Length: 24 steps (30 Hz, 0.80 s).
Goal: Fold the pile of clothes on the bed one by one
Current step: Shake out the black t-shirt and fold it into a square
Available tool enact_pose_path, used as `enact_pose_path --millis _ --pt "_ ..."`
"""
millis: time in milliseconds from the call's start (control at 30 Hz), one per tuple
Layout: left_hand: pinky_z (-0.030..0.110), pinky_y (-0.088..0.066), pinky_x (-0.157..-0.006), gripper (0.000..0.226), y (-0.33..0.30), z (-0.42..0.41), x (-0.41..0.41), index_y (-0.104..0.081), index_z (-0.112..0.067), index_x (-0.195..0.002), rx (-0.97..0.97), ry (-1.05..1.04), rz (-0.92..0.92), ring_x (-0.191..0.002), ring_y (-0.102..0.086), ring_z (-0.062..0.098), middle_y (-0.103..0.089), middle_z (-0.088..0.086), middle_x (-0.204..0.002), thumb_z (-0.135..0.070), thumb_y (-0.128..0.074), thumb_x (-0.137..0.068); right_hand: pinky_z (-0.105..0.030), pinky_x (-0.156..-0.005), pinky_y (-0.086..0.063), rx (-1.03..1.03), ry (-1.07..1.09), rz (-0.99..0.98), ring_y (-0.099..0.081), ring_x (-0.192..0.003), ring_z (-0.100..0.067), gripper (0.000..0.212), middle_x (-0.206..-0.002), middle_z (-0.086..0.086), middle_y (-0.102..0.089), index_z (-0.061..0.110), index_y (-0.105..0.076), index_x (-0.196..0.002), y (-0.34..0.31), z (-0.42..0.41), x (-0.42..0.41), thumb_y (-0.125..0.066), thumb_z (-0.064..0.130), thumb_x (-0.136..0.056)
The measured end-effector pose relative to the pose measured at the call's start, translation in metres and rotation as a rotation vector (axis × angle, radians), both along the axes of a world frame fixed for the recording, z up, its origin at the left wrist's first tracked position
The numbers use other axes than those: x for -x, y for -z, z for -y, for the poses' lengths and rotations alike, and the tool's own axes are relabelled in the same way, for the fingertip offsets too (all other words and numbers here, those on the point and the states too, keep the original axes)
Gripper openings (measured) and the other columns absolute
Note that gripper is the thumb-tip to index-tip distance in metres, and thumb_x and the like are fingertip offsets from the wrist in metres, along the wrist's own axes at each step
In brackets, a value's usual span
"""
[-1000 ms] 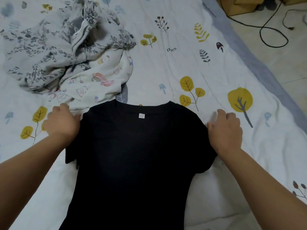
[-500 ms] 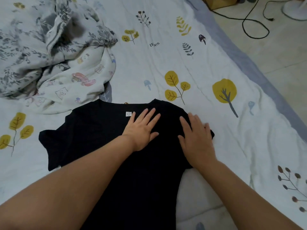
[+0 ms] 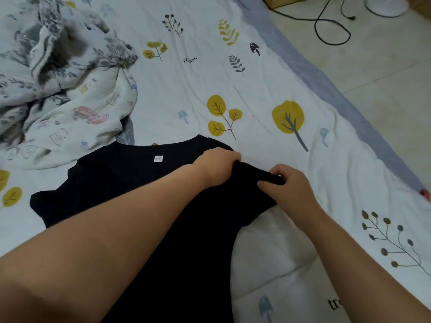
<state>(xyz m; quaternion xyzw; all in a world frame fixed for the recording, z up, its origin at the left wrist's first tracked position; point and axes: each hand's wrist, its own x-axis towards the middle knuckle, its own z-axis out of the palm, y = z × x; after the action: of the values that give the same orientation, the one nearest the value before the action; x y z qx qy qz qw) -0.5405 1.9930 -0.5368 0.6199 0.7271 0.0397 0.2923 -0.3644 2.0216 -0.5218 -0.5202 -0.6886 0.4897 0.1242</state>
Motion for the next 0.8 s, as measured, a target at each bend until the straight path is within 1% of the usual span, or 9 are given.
enact_pose_path --millis 100,167,233,333,433,533,600,667,800 --pt "0.033 -0.04 -0.08 0.025 -0.006 -0.002 -0.001 -0.055 -0.005 -0.089 0.005 -0.224 0.182 -0.09 -0.053 0.026 -0.056 0.005 -0.085 -0.012 -0.033 -0.096 -0.04 -0.065 -0.05 0.139 0.014 0.076 -0.057 -0.065 -0.022 0.02 -0.074 -0.019 -0.065 -0.003 -0.065 -0.081 0.006 -0.003 -0.012 -0.071 0.015 -0.075" --pt "0.035 -0.042 -0.079 0.029 -0.005 -0.001 0.001 -0.05 -0.009 -0.076 0.022 -0.429 0.35 -0.087 -0.054 0.029 -0.052 0.003 -0.077 -0.023 -0.036 -0.097 -0.034 -0.069 -0.052 0.219 -0.001 0.07 -0.063 -0.071 -0.019 0.015 -0.085 -0.017 -0.071 0.002 -0.069 -0.085 0.007 0.0 -0.018 -0.07 0.014 -0.078" --pt "0.038 -0.048 -0.082 0.028 -0.001 0.002 0.002 -0.05 -0.012 -0.077 0.033 -0.562 0.511 -0.087 -0.06 0.029 -0.057 0.007 -0.083 -0.034 -0.048 -0.093 -0.023 -0.068 -0.052 0.229 0.039 -0.045 -0.066 -0.073 -0.01 0.008 -0.086 -0.008 -0.072 0.011 -0.07 -0.088 0.004 0.008 -0.018 -0.066 0.009 -0.081" --pt "0.028 -0.053 -0.067 0.017 -0.001 0.011 0.005 -0.051 -0.014 -0.072 0.027 -0.606 0.657 -0.075 -0.058 0.018 -0.058 0.005 -0.08 -0.012 -0.061 -0.085 -0.035 -0.06 -0.049 0.127 0.108 -0.139 -0.056 -0.065 -0.019 0.007 -0.079 -0.026 -0.064 0.001 -0.058 -0.086 -0.005 0.023 -0.007 -0.062 0.004 -0.082" --pt "0.024 -0.055 -0.053 0.022 -0.007 0.019 0.011 -0.053 -0.015 -0.077 0.049 -0.682 0.81 -0.065 -0.053 0.014 -0.047 0.004 -0.075 0.005 -0.052 -0.085 -0.025 -0.042 -0.046 0.023 0.099 -0.203 -0.05 -0.048 -0.014 0.018 -0.062 -0.014 -0.055 0.015 -0.049 -0.078 -0.014 0.052 0.012 -0.059 0.002 -0.083" --pt "0.018 -0.043 -0.038 0.035 -0.01 0.033 0.031 -0.057 -0.017 -0.096 0.047 -0.775 0.939 -0.05 -0.047 0.011 -0.044 0.007 -0.072 0.013 -0.042 -0.085 -0.022 -0.046 -0.048 0.167 -0.108 -0.256 -0.053 -0.042 -0.006 0.025 -0.064 -0.004 -0.058 0.029 -0.047 -0.085 -0.024 0.085 0.037 -0.061 0.008 -0.086" --pt "0.022 -0.046 -0.048 0.046 -0.006 0.043 0.043 -0.052 -0.017 -0.122 0.015 -0.855 0.945 -0.057 -0.054 0.014 -0.054 0.013 -0.081 0.01 -0.045 -0.086 -0.03 -0.063 -0.055 0.386 -0.361 -0.153 -0.061 -0.053 -0.011 0.025 -0.069 -0.003 -0.063 0.034 -0.049 -0.104 -0.023 0.1 0.049 -0.063 0.023 -0.087" --pt "0.027 -0.052 -0.07 0.052 -0.001 0.054 0.05 -0.04 -0.016 -0.136 -0.036 -0.952 0.815 -0.079 -0.062 0.018 -0.062 0.008 -0.089 -0.002 -0.053 -0.088 -0.032 -0.073 -0.057 0.415 -0.474 -0.013 -0.063 -0.059 -0.014 0.033 -0.077 -0.002 -0.067 0.033 -0.049 -0.121 -0.017 0.107 0.054 -0.058 0.031 -0.09" --pt "0.021 -0.043 -0.075 0.066 0.002 0.072 0.047 -0.027 -0.014 -0.141 -0.078 -0.85 0.544 -0.086 -0.058 0.012 -0.06 0.003 -0.097 -0.021 -0.064 -0.086 -0.03 -0.066 -0.049 -0.006 -0.192 0.084 -0.056 -0.065 -0.011 0.013 -0.068 0.006 -0.058 0.022 -0.061 -0.101 -0.007 0.099 0.056 -0.053 0.021 -0.091"
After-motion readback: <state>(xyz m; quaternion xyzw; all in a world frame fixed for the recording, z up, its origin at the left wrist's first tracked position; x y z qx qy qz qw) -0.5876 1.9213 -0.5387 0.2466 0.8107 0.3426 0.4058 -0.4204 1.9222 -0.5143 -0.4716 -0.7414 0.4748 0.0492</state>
